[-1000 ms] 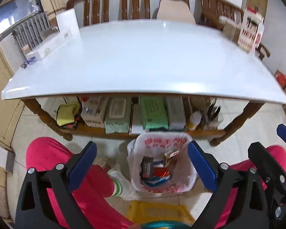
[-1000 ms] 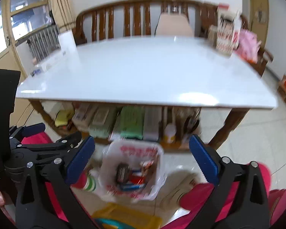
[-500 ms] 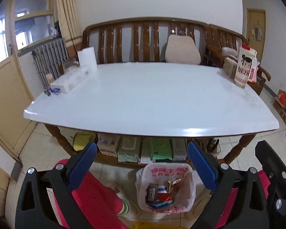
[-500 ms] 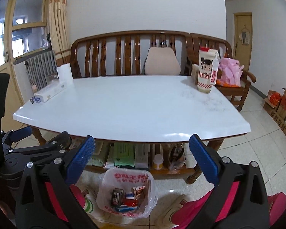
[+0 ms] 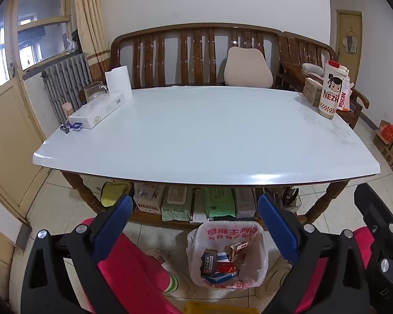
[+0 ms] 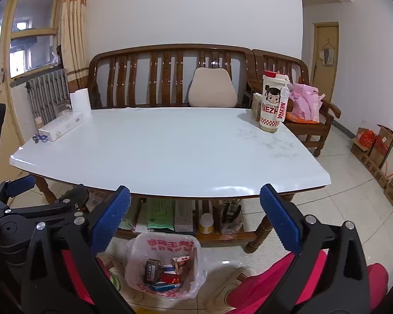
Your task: Collect trash
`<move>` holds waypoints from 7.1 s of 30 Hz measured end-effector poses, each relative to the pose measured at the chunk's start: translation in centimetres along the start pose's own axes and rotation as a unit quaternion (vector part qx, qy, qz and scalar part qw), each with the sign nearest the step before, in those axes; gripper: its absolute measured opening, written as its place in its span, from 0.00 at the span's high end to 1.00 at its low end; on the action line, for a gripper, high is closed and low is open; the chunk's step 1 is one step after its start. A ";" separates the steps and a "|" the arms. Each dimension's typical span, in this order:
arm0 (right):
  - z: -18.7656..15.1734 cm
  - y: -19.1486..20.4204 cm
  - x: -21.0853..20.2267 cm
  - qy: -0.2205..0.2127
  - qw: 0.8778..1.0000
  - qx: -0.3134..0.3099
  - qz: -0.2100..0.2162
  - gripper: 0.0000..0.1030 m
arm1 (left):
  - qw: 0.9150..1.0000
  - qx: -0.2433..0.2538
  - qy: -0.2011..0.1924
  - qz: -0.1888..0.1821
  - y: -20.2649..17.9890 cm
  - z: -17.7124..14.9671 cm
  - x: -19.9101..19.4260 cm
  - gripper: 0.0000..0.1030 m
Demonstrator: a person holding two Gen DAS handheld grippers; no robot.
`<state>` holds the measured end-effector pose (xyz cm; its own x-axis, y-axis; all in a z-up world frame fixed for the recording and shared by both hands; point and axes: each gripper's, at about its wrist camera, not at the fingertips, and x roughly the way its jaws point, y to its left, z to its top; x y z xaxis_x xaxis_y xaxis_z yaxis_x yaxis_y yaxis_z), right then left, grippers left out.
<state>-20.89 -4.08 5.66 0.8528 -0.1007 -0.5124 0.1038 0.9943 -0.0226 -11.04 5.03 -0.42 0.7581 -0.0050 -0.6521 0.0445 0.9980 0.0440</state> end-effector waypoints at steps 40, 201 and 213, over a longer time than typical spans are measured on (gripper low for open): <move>0.0 0.8 0.5 0.011 1.000 -0.006 -0.010 0.06 | 1.000 -0.013 0.018 0.006 0.9 -0.2 0.6 0.08; 3.4 2.5 10.4 0.060 0.998 -0.022 0.013 0.06 | 0.998 -0.022 0.042 0.036 2.2 4.2 7.3 0.07; 3.3 2.4 10.3 0.059 0.998 -0.023 0.014 0.06 | 0.998 -0.020 0.037 0.039 2.3 4.1 7.1 0.07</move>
<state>-10.14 -2.82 3.19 0.7886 -0.0713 -0.6108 0.0553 0.9975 -0.0450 -2.85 7.08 -1.87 0.7078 0.0758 -0.7023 -0.0400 0.9969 0.0673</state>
